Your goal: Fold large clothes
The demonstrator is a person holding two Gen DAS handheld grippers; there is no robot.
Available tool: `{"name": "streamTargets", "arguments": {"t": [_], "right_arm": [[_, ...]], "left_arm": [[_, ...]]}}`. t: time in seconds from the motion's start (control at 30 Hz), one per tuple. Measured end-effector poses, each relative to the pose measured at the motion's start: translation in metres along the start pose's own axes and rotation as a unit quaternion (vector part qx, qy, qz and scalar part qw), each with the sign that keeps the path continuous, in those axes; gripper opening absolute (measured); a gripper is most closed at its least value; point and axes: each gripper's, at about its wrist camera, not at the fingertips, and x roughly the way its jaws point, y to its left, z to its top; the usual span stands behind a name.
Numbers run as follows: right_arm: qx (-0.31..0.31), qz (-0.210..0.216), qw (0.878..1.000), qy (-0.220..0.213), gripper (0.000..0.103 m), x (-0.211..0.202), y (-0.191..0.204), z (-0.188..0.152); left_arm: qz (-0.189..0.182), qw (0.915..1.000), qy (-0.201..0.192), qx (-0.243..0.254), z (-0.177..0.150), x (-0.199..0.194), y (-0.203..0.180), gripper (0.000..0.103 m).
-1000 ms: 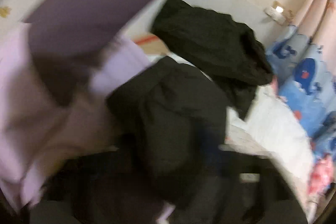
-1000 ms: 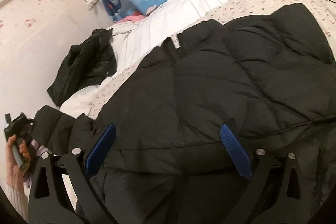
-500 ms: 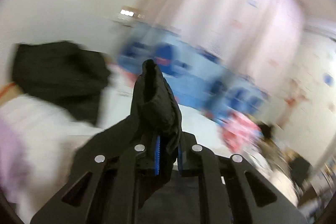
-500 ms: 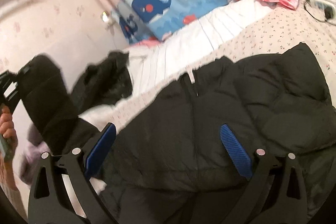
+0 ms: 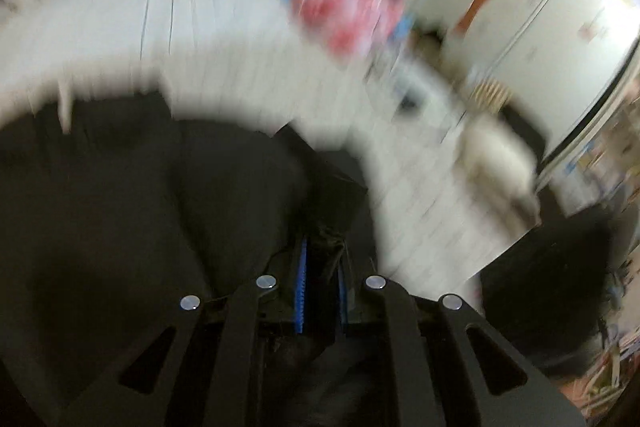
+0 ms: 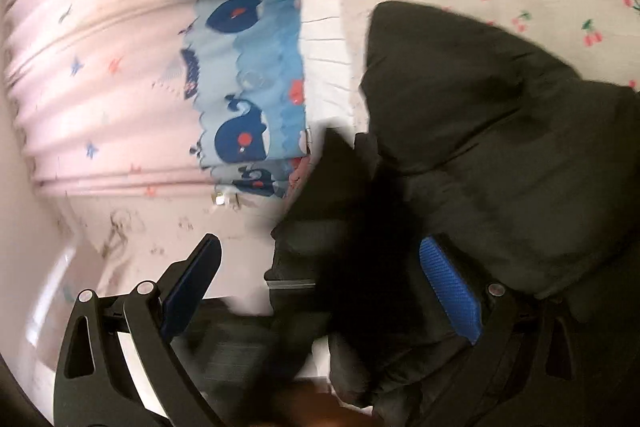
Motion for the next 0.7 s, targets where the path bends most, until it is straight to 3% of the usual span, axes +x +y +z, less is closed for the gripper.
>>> {"name": "streamTargets", "arguments": {"t": [0.1, 0.13, 0.17, 0.2, 0.23, 0.27, 0.33, 0.57, 0.63, 0.7], "right_arm": [[0.000, -0.033, 0.999, 0.011, 0.096, 0.006, -0.004, 0.001], [-0.002, -0.040, 0.999, 0.012, 0.096, 0.010, -0.005, -0.001], [-0.007, -0.049, 0.999, 0.015, 0.096, 0.013, -0.005, -0.002], [-0.010, -0.054, 0.998, 0.017, 0.096, 0.014, -0.006, -0.003], [-0.016, -0.062, 0.998, 0.019, 0.096, 0.018, -0.006, -0.005], [-0.021, -0.067, 0.997, 0.020, 0.096, 0.020, -0.006, -0.005], [-0.038, -0.082, 0.996, 0.022, 0.096, 0.027, -0.004, -0.007], [-0.159, -0.127, 0.979, 0.030, 0.096, 0.061, 0.014, -0.024], [-0.218, -0.157, 0.963, 0.029, 0.085, 0.072, 0.018, -0.029], [-0.253, -0.187, 0.949, 0.029, 0.023, 0.075, 0.020, -0.032]], "left_arm": [[0.013, 0.9995, 0.017, 0.024, -0.024, 0.003, -0.007, 0.014], [0.015, 0.9992, 0.020, 0.031, -0.026, -0.005, -0.011, 0.020], [0.018, 0.9986, 0.022, 0.045, -0.028, -0.017, -0.015, 0.040], [0.023, 0.9980, 0.015, 0.057, -0.025, -0.025, -0.018, 0.054], [0.035, 0.9968, -0.005, 0.072, -0.029, -0.042, -0.021, 0.076], [0.044, 0.9952, -0.022, 0.085, -0.033, -0.058, -0.022, 0.084], [0.056, 0.9922, -0.038, 0.105, -0.037, -0.084, -0.019, 0.084], [0.097, 0.9912, -0.071, 0.055, -0.061, -0.168, 0.046, 0.085], [0.119, 0.9894, -0.080, 0.023, -0.065, -0.186, 0.073, 0.085], [0.143, 0.9860, -0.087, -0.008, -0.067, -0.200, 0.096, 0.085]]}}
